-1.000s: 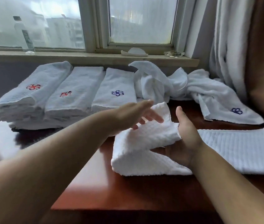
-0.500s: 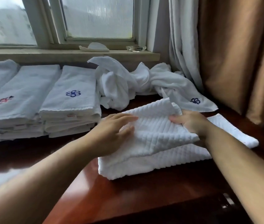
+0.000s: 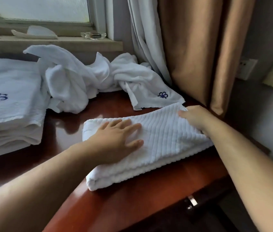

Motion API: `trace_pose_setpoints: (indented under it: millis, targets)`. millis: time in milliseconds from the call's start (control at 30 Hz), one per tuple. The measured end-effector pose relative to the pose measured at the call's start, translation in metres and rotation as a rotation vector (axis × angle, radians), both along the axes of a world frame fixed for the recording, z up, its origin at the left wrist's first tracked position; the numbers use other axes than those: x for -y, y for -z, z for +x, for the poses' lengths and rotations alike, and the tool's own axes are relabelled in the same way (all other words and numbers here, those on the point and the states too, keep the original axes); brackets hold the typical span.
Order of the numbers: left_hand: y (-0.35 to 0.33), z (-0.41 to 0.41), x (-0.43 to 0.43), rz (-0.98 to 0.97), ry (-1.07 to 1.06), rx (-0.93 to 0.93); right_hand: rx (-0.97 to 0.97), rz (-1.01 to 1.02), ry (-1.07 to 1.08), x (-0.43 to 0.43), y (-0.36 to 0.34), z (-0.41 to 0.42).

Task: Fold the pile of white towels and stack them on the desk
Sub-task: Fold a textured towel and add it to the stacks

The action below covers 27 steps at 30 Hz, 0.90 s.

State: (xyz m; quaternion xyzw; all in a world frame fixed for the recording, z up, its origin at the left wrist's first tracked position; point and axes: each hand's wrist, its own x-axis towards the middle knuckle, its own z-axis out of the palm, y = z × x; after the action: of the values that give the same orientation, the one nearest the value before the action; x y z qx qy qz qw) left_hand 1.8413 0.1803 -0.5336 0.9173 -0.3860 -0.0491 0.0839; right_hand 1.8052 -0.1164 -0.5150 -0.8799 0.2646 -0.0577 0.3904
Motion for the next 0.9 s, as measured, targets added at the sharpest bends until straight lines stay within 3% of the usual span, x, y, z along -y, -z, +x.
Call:
trace_pose_setpoints:
  millis: [67,133,367,500,667,800,900]
  targets:
    - [-0.005,0.004,0.007,-0.043,0.010,0.011,0.073,0.154,0.077,0.014,-0.010,-0.008]
    - [-0.006,0.006,0.015,-0.058,0.018,0.019,0.078,0.147,0.127,0.030,-0.021,-0.015]
    - [0.001,0.003,0.044,-0.006,0.095,0.010,-0.215,-0.340,0.101,0.052,-0.007,-0.026]
    - [0.014,0.000,0.043,0.031,0.126,0.050,-0.318,-0.500,0.229,0.039,-0.001,-0.016]
    - [0.016,-0.003,0.041,0.029,0.101,0.064,-0.069,-0.557,0.248,0.038,0.004,-0.006]
    - [0.016,-0.007,0.040,0.001,0.084,0.063,-0.195,-0.644,0.253,0.032,0.013,-0.003]
    - [0.018,-0.008,0.041,-0.047,0.049,0.060,0.062,-0.745,0.155,0.023,0.011,0.001]
